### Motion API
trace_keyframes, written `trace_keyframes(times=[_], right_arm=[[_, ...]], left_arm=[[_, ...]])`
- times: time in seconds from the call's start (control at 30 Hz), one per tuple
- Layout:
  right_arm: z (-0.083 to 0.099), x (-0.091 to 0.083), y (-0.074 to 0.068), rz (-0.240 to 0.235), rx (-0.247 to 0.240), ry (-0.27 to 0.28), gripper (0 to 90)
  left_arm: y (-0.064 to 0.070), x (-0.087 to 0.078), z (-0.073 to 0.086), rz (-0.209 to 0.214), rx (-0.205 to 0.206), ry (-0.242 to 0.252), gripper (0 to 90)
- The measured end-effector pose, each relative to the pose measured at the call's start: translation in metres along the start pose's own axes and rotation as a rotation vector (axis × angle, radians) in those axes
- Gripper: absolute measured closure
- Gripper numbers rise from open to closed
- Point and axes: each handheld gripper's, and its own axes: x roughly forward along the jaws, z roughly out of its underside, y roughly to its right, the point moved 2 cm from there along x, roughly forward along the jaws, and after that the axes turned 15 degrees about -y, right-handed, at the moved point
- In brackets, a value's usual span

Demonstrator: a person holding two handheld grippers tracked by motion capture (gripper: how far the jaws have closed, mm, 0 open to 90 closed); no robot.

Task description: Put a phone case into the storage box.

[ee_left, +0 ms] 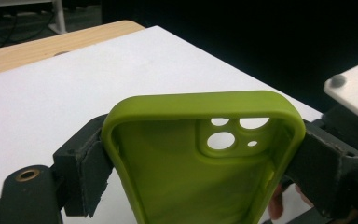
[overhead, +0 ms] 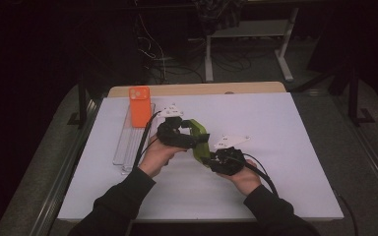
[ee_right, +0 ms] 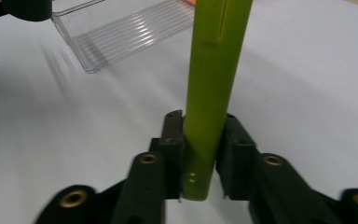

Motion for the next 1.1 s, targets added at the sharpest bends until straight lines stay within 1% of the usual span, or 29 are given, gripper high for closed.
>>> trace_keyframes(times=[0.03, 0.07, 0.1, 0.17, 0.2, 0.23, 0.27, 0.37, 0.43, 0.5, 0.53, 0.57, 0.7, 0.73, 0.77, 0.8, 0.87, 0.9, 1.0, 1.07, 1.1], right_arm=[[0.0, 0.0, 0.0, -0.004, -0.001, -0.005, 64.4], [0.0, 0.0, 0.0, -0.007, 0.006, -0.008, 58.5], [0.001, 0.0, 0.0, -0.01, 0.015, -0.017, 55.2], [0.002, 0.0, 0.002, -0.022, 0.011, -0.016, 48.7], [0.002, -0.001, 0.003, -0.014, 0.012, -0.019, 44.0], [0.003, -0.002, 0.004, -0.024, 0.022, -0.026, 39.9], [0.004, -0.002, 0.005, -0.027, 0.018, -0.027, 35.7], [0.008, -0.006, 0.011, -0.01, 0.03, -0.035, 24.4], [0.011, -0.008, 0.015, 0.005, 0.05, -0.045, 19.0], [0.015, -0.009, 0.02, 0.017, 0.048, -0.068, 13.3], [0.017, -0.01, 0.021, 0.019, 0.054, -0.074, 13.0], [0.019, -0.011, 0.022, 0.028, 0.051, -0.075, 12.4], [0.028, -0.016, 0.024, 0.045, 0.051, -0.064, 7.9], [0.03, -0.017, 0.025, 0.058, 0.042, -0.063, 6.2], [0.032, -0.018, 0.025, 0.063, 0.051, -0.063, 4.9], [0.034, -0.019, 0.026, 0.067, 0.047, -0.06, 3.7], [0.037, -0.023, 0.028, 0.094, 0.047, -0.047, 2.9], [0.039, -0.025, 0.029, 0.1, 0.052, -0.039, 2.4], [0.043, -0.03, 0.033, 0.105, 0.059, -0.03, 0.2], [0.047, -0.032, 0.034, 0.113, 0.069, -0.031, 0.0], [0.049, -0.034, 0.035, 0.114, 0.066, -0.032, 0.0]], left_arm=[[0.0, 0.0, 0.0, -0.014, 0.016, -0.002, 15.3], [0.001, 0.0, 0.0, -0.022, 0.013, -0.005, 15.3], [0.0, 0.0, -0.001, -0.023, 0.013, -0.001, 15.4], [-0.002, -0.002, -0.001, -0.03, 0.014, -0.001, 15.5], [-0.003, -0.002, -0.001, -0.034, 0.019, -0.001, 15.5], [-0.004, -0.004, -0.002, -0.033, 0.015, 0.0, 15.5], [-0.004, -0.005, -0.002, -0.039, 0.023, 0.0, 15.5], [-0.005, -0.011, -0.005, -0.053, 0.037, -0.005, 15.4], [-0.006, -0.015, -0.009, -0.06, 0.044, 0.001, 15.4], [-0.009, -0.02, -0.012, -0.069, 0.047, 0.007, 15.4], [-0.012, -0.023, -0.014, -0.075, 0.054, -0.002, 15.4], [-0.013, -0.025, -0.016, -0.08, 0.048, 0.01, 15.5], [-0.021, -0.036, -0.024, -0.094, 0.045, 0.014, 15.4], [-0.023, -0.039, -0.026, -0.1, 0.049, 0.011, 15.4], [-0.024, -0.042, -0.028, -0.104, 0.044, 0.016, 15.4], [-0.025, -0.045, -0.031, -0.11, 0.042, 0.017, 15.4], [-0.028, -0.052, -0.035, -0.121, 0.048, 0.019, 15.5], [-0.029, -0.055, -0.037, -0.127, 0.045, 0.022, 15.4], [-0.034, -0.065, -0.043, -0.142, 0.048, 0.026, 15.4], [-0.037, -0.071, -0.046, -0.154, 0.046, 0.033, 15.4], [-0.039, -0.074, -0.047, -0.156, 0.045, 0.039, 15.4]])
